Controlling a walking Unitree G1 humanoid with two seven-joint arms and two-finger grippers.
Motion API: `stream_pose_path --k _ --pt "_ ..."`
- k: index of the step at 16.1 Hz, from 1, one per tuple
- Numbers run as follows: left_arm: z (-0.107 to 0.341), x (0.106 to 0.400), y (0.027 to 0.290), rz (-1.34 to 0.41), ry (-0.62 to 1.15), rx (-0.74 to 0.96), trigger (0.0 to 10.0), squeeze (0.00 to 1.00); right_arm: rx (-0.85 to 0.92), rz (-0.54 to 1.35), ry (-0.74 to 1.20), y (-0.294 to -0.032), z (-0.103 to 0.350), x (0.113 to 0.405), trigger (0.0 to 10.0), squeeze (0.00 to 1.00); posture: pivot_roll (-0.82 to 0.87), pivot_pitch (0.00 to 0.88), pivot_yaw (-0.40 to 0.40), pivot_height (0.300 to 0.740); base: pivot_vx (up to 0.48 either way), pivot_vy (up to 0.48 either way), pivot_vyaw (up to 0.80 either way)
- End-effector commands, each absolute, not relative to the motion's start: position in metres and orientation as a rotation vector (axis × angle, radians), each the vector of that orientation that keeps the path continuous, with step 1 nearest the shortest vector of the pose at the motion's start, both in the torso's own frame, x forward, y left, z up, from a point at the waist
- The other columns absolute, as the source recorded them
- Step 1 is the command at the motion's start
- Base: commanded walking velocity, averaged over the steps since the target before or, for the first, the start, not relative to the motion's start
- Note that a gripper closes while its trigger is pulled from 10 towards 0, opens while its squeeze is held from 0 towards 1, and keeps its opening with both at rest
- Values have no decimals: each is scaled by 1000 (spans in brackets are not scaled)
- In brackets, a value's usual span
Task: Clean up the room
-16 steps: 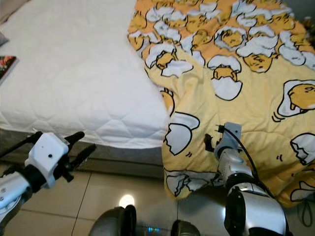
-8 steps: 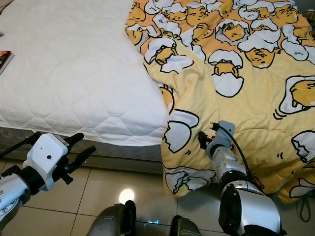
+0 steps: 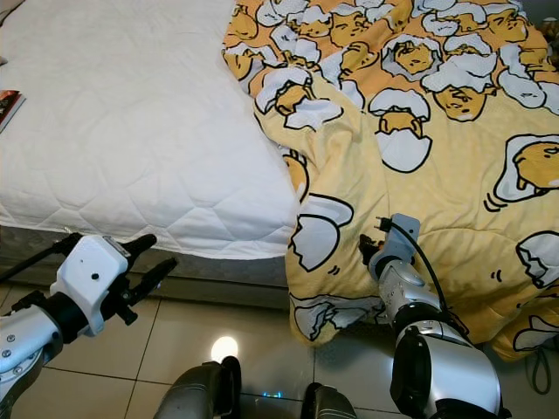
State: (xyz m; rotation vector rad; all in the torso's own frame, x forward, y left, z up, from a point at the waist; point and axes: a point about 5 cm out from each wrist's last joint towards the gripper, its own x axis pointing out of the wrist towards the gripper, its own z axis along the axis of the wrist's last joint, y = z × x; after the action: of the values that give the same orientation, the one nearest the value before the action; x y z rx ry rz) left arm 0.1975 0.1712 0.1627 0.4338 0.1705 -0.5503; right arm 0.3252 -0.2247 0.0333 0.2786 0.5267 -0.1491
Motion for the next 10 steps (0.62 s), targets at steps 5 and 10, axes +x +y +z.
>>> stream_pose_path --k 5,10 --pt "151 202 171 -554 207 429 10000 0 301 -139 545 -223 29 322 0 0 196 151 15 740 0 0 0" --pt "137 214 177 -518 236 429 10000 0 262 16 495 -204 36 330 0 0 127 63 11 740 0 0 0"
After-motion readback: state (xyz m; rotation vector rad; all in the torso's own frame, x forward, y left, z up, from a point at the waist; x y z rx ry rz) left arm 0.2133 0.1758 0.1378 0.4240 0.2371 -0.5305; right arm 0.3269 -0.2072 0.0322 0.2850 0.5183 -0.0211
